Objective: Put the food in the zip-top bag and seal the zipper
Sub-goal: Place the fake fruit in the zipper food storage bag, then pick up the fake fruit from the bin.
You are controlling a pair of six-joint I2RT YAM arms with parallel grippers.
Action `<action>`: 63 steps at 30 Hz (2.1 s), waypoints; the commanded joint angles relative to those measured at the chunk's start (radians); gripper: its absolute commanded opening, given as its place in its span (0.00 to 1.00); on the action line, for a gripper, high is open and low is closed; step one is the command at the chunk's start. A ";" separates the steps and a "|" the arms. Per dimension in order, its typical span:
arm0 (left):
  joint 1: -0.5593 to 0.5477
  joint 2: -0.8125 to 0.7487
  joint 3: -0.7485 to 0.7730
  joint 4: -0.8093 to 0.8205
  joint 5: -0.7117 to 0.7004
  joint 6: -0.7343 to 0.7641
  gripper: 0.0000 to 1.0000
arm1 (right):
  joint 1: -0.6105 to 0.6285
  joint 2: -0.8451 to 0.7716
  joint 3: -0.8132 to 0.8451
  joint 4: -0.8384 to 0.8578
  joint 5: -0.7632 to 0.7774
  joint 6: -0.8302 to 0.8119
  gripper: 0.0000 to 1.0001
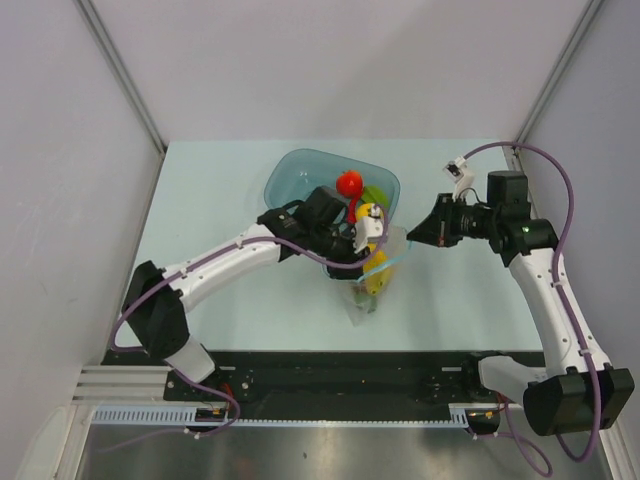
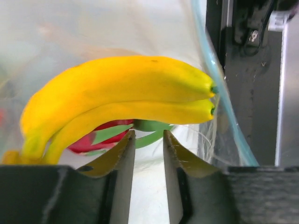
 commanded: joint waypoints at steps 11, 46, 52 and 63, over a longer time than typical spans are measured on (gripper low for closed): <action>0.321 -0.116 0.172 0.444 0.095 -0.409 0.79 | -0.071 -0.021 0.097 -0.124 -0.029 -0.100 0.00; 0.298 0.725 0.576 0.175 -0.131 -0.346 0.80 | -0.047 -0.007 0.113 -0.145 0.055 -0.092 0.00; 0.387 0.530 0.440 0.290 -0.042 -0.436 0.49 | -0.027 -0.012 0.105 -0.134 0.061 -0.086 0.00; 0.404 0.023 0.244 0.381 0.227 -0.475 0.36 | 0.028 0.005 0.080 -0.050 0.069 -0.029 0.00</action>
